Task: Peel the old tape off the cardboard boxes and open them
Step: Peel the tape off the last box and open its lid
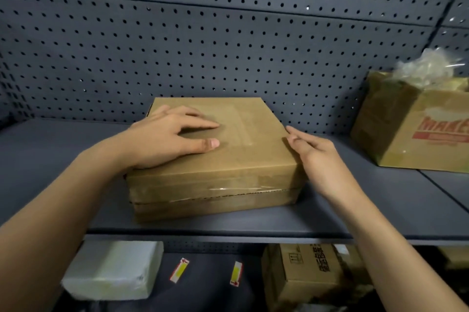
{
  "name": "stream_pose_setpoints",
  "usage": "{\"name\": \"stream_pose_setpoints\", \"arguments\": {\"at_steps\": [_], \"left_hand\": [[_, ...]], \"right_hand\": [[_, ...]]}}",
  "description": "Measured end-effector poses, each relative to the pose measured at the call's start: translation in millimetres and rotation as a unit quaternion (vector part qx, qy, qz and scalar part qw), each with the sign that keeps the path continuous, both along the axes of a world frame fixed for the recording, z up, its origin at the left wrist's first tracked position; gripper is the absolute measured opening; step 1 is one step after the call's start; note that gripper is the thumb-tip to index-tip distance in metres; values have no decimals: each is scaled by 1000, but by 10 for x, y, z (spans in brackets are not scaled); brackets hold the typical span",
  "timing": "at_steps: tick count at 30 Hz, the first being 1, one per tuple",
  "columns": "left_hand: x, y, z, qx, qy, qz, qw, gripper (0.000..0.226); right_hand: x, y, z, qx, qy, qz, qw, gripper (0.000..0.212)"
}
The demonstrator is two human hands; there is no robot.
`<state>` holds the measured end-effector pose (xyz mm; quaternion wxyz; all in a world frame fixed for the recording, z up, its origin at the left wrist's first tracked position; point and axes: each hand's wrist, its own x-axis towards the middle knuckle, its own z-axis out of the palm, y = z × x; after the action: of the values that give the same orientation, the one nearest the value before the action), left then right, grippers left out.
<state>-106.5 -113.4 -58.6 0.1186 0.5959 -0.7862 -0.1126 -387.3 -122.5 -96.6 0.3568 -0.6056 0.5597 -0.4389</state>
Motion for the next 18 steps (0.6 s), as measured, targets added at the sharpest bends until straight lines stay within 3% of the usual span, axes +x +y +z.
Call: {"name": "stream_pose_setpoints", "arguments": {"at_steps": [5,10,14,18], "left_hand": [[115,-32,54,7,17,-38,999,69],[102,48,207,46,40,-21,998,50],[-141,207,229,20,-26,41,999,74],[-391,332,135,29,-70,57,996,100]], "right_hand": [[-83,134,-78,26,-127,36,991,37],[-166,371,-68,-9,-81,152,985,47],[-74,484,-144,-28,-76,170,982,36],[98,586,-315,-32,-69,142,987,43]]}}
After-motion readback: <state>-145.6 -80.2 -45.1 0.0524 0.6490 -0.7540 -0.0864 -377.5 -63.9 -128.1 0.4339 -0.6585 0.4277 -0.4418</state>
